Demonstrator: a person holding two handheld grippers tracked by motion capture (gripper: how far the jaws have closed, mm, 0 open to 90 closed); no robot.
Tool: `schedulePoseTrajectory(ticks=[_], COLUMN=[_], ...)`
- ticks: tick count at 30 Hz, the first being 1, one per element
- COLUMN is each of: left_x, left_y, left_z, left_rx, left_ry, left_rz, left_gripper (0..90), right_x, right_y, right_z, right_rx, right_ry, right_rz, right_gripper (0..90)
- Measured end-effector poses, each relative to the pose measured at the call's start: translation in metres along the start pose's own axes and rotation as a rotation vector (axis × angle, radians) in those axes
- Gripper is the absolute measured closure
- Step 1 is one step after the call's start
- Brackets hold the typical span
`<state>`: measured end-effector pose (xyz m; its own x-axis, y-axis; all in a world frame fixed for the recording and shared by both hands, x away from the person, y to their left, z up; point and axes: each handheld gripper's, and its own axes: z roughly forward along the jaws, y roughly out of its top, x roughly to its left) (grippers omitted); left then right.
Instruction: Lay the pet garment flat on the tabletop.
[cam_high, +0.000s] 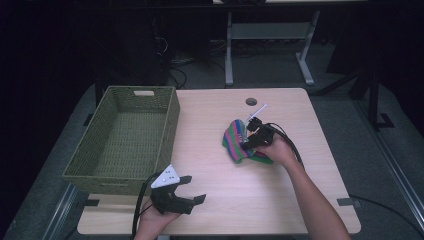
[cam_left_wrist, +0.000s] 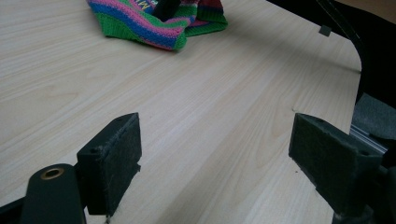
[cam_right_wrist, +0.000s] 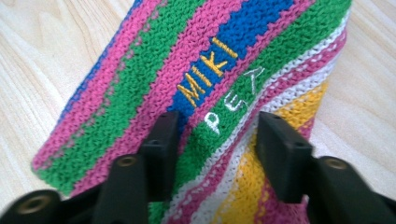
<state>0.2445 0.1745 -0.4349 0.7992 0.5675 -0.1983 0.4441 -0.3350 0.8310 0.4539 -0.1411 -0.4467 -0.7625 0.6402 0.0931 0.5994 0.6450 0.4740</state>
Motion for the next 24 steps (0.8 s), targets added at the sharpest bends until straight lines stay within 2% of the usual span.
schedulePoseTrajectory(ticks=[10,16,24], left_x=[0.0005,0.0019,0.0016], left_y=[0.0,-0.0004,-0.0004], left_z=[0.0011,-0.0006,-0.0004], left_rx=[0.005,-0.002,0.0], left_ry=[-0.002,0.002,0.003], left_rz=[-0.001,-0.007,-0.003], left_gripper=[16.7,16.8,16.8], right_x=[-0.0041,-0.0024,-0.0012], right_y=[-0.004,-0.0031,-0.0034], right_z=[-0.0011,-0.0031,-0.0086], right_rx=[-0.034,-0.028,-0.037], right_ry=[0.03,0.021,0.021], right_rz=[0.036,0.024,0.033], right_gripper=[70.7,74.8,77.6])
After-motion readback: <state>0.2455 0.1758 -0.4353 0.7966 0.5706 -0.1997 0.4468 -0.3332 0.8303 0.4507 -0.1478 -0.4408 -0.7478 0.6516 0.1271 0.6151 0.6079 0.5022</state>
